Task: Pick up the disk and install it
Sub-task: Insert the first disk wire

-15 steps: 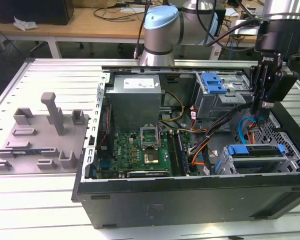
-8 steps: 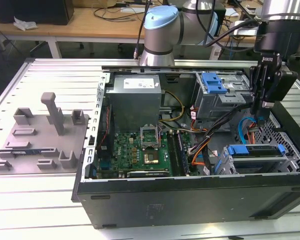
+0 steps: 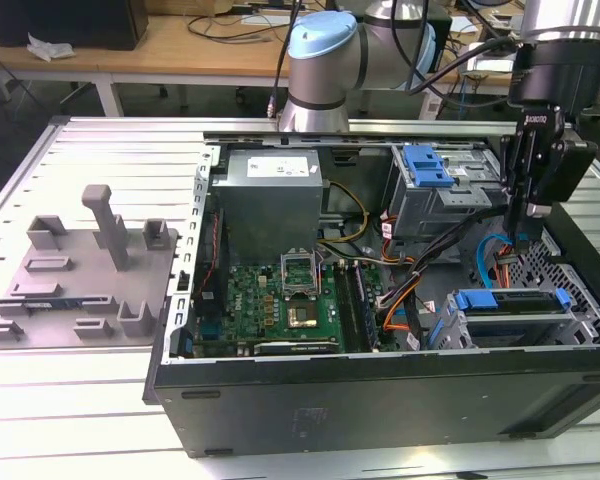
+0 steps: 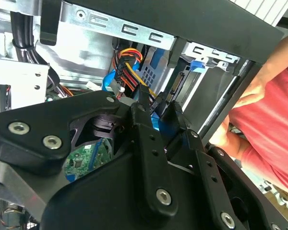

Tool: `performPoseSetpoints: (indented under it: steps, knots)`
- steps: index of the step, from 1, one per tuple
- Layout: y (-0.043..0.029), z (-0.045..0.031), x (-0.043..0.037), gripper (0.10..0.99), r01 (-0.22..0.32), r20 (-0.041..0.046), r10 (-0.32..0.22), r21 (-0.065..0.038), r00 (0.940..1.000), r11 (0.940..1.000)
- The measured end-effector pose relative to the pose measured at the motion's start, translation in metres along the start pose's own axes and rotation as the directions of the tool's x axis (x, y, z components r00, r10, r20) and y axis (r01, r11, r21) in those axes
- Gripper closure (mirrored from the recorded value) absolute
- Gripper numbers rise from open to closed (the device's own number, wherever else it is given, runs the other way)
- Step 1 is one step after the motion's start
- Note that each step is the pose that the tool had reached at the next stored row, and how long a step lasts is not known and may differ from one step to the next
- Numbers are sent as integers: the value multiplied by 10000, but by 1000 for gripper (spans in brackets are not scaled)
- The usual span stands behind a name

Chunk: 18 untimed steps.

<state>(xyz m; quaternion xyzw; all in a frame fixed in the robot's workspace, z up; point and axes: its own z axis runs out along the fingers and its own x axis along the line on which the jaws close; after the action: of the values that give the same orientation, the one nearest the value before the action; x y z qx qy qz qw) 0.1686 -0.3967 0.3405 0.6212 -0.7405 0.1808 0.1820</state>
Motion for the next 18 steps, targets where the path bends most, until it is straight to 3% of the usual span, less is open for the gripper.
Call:
performPoseSetpoints:
  steps: [4,11,18]
  knots:
    - [1,1,-4,733,0,-1,0,0,10000,10000]
    - [6,-4,-35,733,4,-186,-4,38,9998,10000]
    - [22,-12,-128,733,51,-323,-48,90,9995,9999]
